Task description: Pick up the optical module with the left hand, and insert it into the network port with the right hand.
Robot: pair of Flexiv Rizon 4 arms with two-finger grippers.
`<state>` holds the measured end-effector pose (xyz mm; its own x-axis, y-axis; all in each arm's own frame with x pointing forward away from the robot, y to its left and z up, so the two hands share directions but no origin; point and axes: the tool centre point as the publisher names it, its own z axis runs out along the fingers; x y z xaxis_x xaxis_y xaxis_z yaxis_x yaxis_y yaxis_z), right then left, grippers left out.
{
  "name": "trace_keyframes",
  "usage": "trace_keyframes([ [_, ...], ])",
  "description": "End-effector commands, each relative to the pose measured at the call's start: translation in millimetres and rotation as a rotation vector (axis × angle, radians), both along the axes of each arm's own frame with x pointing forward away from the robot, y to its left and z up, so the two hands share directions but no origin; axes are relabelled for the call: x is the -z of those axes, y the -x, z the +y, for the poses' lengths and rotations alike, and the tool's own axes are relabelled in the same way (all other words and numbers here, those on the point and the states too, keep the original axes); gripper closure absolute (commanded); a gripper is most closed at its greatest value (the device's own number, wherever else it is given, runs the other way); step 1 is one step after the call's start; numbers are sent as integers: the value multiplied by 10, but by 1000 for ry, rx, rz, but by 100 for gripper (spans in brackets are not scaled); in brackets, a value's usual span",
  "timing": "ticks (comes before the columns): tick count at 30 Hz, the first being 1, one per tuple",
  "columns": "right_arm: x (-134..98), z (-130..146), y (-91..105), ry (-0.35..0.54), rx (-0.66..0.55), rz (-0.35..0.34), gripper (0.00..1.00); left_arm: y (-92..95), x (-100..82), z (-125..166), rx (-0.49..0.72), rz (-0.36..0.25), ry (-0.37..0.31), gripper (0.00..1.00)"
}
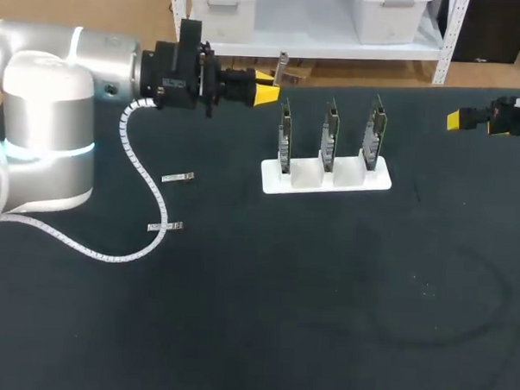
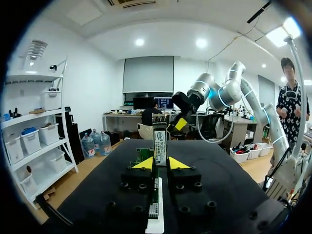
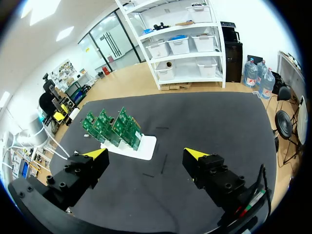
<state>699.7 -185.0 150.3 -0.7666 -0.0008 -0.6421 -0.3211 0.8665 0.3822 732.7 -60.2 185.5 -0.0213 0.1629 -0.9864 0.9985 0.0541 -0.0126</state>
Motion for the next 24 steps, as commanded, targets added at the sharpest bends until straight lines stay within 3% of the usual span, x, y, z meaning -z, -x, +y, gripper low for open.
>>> trace_keyframes([
  [1,-5,4,2,2,2,1,0,-155,53,-89,35,17,11,100],
  [24,-5,4,2,2,2,1,0,-83,167,-129,9,42,68,100],
])
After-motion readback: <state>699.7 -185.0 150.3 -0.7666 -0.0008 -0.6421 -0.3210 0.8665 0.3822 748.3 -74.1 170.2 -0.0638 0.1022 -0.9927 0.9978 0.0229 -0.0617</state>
